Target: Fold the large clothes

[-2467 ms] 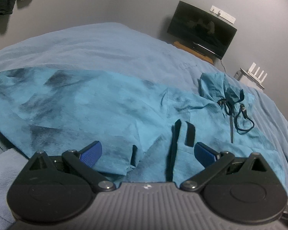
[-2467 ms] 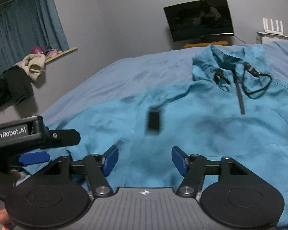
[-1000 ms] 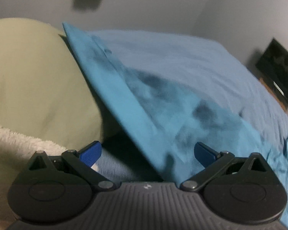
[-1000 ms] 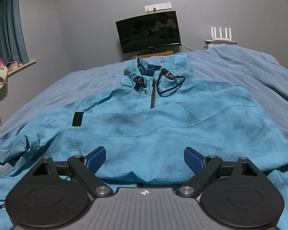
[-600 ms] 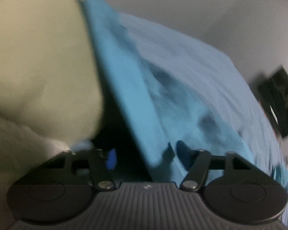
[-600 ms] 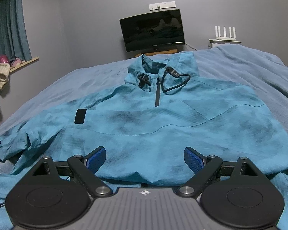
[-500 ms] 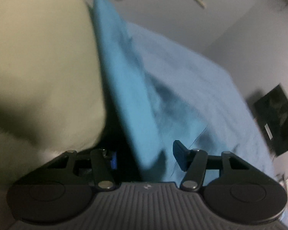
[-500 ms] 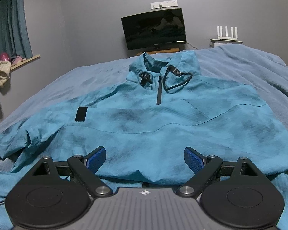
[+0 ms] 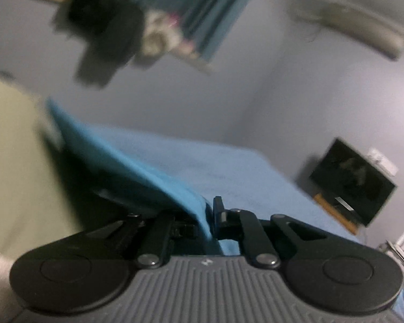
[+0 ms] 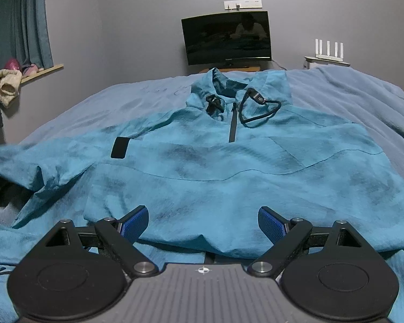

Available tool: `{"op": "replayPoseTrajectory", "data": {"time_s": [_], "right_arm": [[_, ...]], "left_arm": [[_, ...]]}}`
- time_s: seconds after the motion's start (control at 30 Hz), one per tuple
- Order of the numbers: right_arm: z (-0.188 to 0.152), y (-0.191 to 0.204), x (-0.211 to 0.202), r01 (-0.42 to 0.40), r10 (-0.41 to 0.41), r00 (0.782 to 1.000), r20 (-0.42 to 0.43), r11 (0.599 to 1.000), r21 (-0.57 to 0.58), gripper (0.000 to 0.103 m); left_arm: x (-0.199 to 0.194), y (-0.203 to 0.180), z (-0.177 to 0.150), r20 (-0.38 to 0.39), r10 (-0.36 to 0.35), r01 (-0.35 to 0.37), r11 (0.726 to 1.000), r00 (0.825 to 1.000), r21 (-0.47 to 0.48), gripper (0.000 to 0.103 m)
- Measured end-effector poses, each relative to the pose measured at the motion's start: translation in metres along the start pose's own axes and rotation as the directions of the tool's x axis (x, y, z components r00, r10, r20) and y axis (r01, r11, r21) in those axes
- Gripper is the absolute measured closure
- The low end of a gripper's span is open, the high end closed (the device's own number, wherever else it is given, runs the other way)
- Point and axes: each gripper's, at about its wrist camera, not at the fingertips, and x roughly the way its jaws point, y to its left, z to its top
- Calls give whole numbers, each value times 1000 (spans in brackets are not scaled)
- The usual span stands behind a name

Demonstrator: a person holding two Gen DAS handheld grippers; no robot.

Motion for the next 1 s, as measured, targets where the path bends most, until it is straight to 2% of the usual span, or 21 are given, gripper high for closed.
{"op": "replayPoseTrajectory", "data": {"time_s": [0.07, 0.13, 0.17, 0.23, 0.27, 0.33, 0.4, 0.43, 0.57, 0.6, 0.63, 0.67, 0.7, 0.73, 0.77, 0.8, 0.83, 0.87, 0.9, 0.97, 1.0], "right_arm": [[-1, -1, 1, -1, 1, 1000, -4, 1000, 1, 12], [-2, -2, 2, -1, 1, 1000, -8, 1000, 3, 12], [-2, -2, 3, -1, 1, 1000, -10, 1000, 4, 12], [-2, -2, 3, -1, 1, 1000, -10, 1000, 3, 12], [-2, -3, 3, -1, 1, 1000, -10, 1000, 3, 12], [-2, -3, 2, -1, 1, 1000, -10, 1000, 2, 12], [-3, -3, 2, 4, -4, 1000, -7, 1000, 2, 12], [-3, -3, 2, 8, -8, 1000, -6, 1000, 3, 12], [-4, -9, 3, 33, -33, 999, -4, 999, 22, 12], [-4, -10, 3, 36, -36, 999, -7, 999, 28, 12], [-5, -12, 5, 39, -38, 999, -14, 999, 35, 12], [-5, -13, 7, 42, -41, 999, -21, 998, 41, 12], [-6, -14, 8, 43, -42, 999, -27, 998, 47, 12], [-6, -16, 10, 46, -44, 998, -33, 997, 55, 12], [-7, -17, 11, 50, -47, 998, -39, 997, 63, 12], [-7, -18, 12, 52, -49, 998, -44, 996, 69, 12], [-8, -19, 13, 54, -50, 998, -49, 996, 74, 12], [-9, -21, 14, 54, -50, 997, -54, 996, 78, 12], [-9, -20, 15, 54, -50, 997, -56, 995, 78, 12], [-9, -18, 14, 49, -46, 997, -54, 996, 70, 12], [-9, -17, 13, 47, -43, 998, -50, 997, 63, 12]], "left_arm": [[-13, -24, 0, 37, -81, 78, 995, 996, 60, 99], [-26, -55, -5, 55, -183, 175, 977, 982, 121, 99], [-33, -71, -8, 55, -236, 225, 962, 970, 153, 99], [-49, -107, -20, 37, -349, 331, 915, 937, 230, 99], [-60, -124, -26, 19, -402, 383, 885, 915, 265, 99], [-72, -164, -50, -40, -510, 493, 802, 859, 337, 99], [-87, -193, -76, -109, -577, 569, 723, 809, 391, 99], [-90, -206, -92, -145, -598, 598, 689, 788, 409, 99], [-85, -234, -150, -306, -623, 689, 586, 720, 427, 99], [-78, -238, -167, -371, -618, 720, 561, 693, 410, 98], [-72, -240, -180, -424, -615, 747, 547, 665, 377, 98], [-65, -240, -193, -485, -609, 776, 537, 628, 331, 97], [-58, -241, -205, -541, -591, 793, 531, 599, 298, 92], [-50, -241, -213, -587, -566, 800, 532, 579, 276, 88], [-50, -241, -220, -625, -537, 798, 547, 567, 253, 73], [-44, -238, -223, -658, -512, 791, 572, 552, 218, 47], [-39, -236, -225, -687, -490, 776, 607, 536, 172, 33], [-30, -231, -218, -699, -481, 756, 640, 530, 133, 17], [-36, -224, -213, -703, -489, 746, 660, 517, 91, 15], [-49, -208, -193, -712, -528, 765, 644, 464, 20, 14], [-56, -200, -185, -712, -531, 767, 641, 460, 16, 12]]}}
